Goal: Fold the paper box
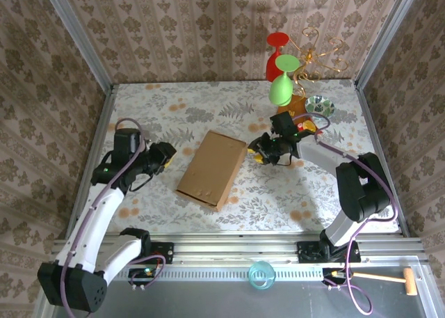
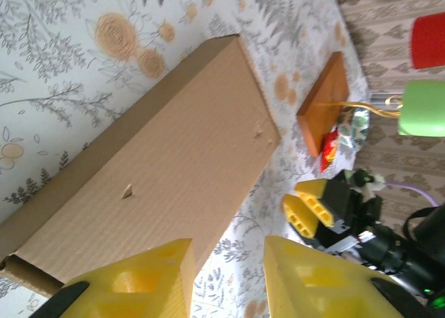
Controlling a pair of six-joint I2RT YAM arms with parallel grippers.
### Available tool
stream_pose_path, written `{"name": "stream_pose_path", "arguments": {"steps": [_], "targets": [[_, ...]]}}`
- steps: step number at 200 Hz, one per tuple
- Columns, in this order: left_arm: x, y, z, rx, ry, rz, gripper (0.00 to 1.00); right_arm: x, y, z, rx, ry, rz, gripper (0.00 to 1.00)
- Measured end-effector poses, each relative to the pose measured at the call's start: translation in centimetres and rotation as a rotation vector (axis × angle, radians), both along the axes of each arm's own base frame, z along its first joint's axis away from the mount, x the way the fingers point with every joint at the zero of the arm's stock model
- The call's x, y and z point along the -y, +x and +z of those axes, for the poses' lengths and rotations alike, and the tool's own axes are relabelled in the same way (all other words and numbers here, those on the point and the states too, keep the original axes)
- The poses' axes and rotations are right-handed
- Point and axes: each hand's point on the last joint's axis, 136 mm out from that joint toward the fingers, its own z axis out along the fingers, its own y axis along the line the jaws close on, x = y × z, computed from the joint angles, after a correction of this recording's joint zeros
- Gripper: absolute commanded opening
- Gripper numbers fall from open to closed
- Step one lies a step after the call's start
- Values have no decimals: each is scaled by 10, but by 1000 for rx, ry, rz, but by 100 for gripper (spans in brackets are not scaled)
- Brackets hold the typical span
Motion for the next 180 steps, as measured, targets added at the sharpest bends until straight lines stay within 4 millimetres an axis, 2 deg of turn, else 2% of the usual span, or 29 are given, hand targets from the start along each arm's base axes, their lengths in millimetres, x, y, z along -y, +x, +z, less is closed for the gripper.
{"name": "stream_pose_path", "arguments": {"steps": [20,39,60,84,101,125,143,180], "targets": [[2,3,-16,-42,24,-16,30,11,1,-3,8,-35,7,42],[4,4,-32,-75,46,-36,29,2,-5,0,26,-40,48,42],[5,-1,-55,-127,68,-55,29,-33,-22,3,46,-14,148,44],[3,-12,-83,-191,83,-59,30,-77,-52,1,34,28,279,44],[2,-17,-99,-219,87,-61,30,-95,-73,-7,-8,44,335,45],[1,-24,-120,-258,87,-62,30,-98,-91,-22,-72,46,343,44],[1,-26,-133,-282,87,-63,30,-95,-96,-32,-107,44,331,37],[6,-17,-134,-258,69,-72,30,-97,-94,-41,-115,58,322,28]]}}
